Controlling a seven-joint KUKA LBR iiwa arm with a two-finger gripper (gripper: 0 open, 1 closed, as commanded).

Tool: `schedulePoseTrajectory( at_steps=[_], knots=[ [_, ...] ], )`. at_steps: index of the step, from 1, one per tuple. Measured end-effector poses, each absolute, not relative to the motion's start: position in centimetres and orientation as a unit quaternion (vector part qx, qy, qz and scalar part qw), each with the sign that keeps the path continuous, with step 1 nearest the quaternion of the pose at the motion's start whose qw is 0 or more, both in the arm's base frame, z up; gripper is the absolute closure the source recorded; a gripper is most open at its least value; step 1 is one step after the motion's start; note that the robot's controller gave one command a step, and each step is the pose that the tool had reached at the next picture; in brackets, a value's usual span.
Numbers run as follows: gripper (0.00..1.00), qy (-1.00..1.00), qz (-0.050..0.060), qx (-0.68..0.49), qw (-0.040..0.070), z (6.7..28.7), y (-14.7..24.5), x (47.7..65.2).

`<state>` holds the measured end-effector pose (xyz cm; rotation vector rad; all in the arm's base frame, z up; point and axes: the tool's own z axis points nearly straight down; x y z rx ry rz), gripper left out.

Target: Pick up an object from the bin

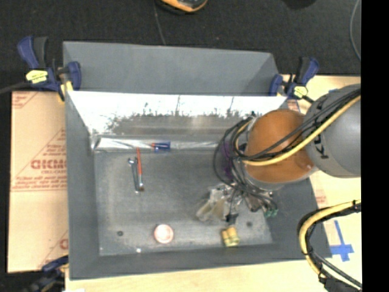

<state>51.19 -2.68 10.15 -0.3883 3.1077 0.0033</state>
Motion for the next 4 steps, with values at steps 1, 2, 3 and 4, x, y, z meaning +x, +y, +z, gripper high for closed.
schedulePoseTrajectory(
  at_steps=[1, 2, 3, 4],
  knots=[
    [1.0, 0.992, 0.001, -0.123, 0.006, 11.5, -2.7, 51.3],
    [1.0, 0.993, 0.001, -0.121, 0.007, 12.1, -2.8, 51.3],
    [1.0, 0.993, 0.001, -0.12, 0.006, 13.4, -2.8, 51.3],
    [1.0, 0.993, 0.0, -0.117, 0.007, 14.6, -2.9, 51.3]
  ],
)
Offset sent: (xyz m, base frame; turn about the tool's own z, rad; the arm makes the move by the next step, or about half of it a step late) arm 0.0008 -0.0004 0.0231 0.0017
